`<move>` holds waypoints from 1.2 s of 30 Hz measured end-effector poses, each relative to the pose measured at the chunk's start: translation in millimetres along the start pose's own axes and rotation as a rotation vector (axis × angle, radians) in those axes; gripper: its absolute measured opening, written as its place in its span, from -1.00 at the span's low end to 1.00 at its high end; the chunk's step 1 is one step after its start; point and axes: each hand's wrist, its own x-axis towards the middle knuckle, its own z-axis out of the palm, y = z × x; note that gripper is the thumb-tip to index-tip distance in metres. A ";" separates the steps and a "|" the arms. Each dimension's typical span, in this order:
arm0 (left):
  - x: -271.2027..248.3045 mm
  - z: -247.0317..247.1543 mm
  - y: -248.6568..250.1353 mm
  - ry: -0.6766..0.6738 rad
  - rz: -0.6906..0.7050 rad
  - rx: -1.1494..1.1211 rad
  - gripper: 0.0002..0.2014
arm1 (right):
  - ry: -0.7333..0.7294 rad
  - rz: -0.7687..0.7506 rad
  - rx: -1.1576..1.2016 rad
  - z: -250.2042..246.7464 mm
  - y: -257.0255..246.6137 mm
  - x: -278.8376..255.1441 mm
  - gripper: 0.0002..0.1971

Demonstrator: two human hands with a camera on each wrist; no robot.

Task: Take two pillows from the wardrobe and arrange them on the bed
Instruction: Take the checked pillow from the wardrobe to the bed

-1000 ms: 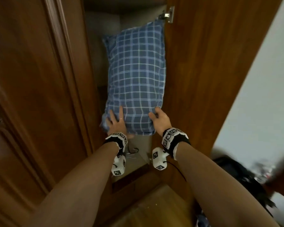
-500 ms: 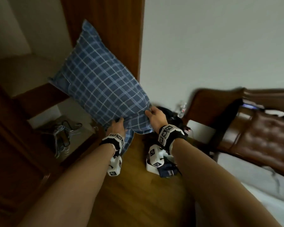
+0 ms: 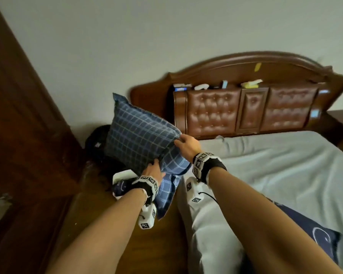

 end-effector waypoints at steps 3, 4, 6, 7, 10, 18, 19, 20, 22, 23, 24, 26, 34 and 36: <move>21.5 16.8 59.2 -0.072 0.120 0.007 -0.26 | 0.086 0.052 -0.030 -46.7 32.2 1.7 -0.68; 29.2 22.6 75.9 -0.092 0.177 0.006 -0.24 | 0.116 0.070 -0.041 -60.3 43.5 4.4 -0.70; 47.0 34.3 104.6 -0.122 0.288 -0.011 -0.21 | 0.179 0.111 -0.061 -85.4 64.6 11.1 -0.77; 60.4 40.3 120.7 -0.139 0.342 -0.025 -0.19 | 0.220 0.143 -0.066 -99.4 76.2 16.8 -0.78; 94.3 50.3 158.2 -0.213 0.493 -0.017 -0.06 | 0.317 0.246 -0.064 -128.3 108.4 33.1 -0.74; 181.5 80.6 284.1 -0.499 0.812 0.201 0.18 | 0.580 0.518 -0.041 -183.4 162.8 85.2 -0.77; 188.0 83.8 297.9 -0.529 0.848 0.210 0.13 | 0.607 0.552 -0.045 -188.6 164.9 90.5 -0.77; 193.3 86.3 309.6 -0.559 0.887 0.218 0.07 | 0.635 0.584 -0.048 -193.6 166.7 94.2 -0.78; 199.7 84.5 324.7 -0.603 0.948 0.254 -0.05 | 0.675 0.647 -0.078 -201.8 169.2 98.0 -0.79; 206.1 84.4 328.0 -0.615 0.972 0.282 -0.12 | 0.684 0.665 -0.123 -204.5 171.1 98.6 -0.81; 217.1 87.0 330.0 -0.625 0.996 0.298 -0.20 | 0.674 0.682 -0.183 -205.5 173.3 100.0 -0.83; 242.0 87.3 325.2 -0.660 0.992 0.322 -0.33 | 0.579 0.706 -0.237 -199.0 178.3 106.4 -0.87; 348.4 80.6 265.8 -0.604 0.722 0.403 -0.45 | 0.081 0.913 -0.098 -122.2 222.3 164.5 -0.80; 360.4 82.5 259.1 -0.595 0.680 0.385 -0.46 | 0.070 0.936 -0.083 -116.2 232.9 167.0 -0.79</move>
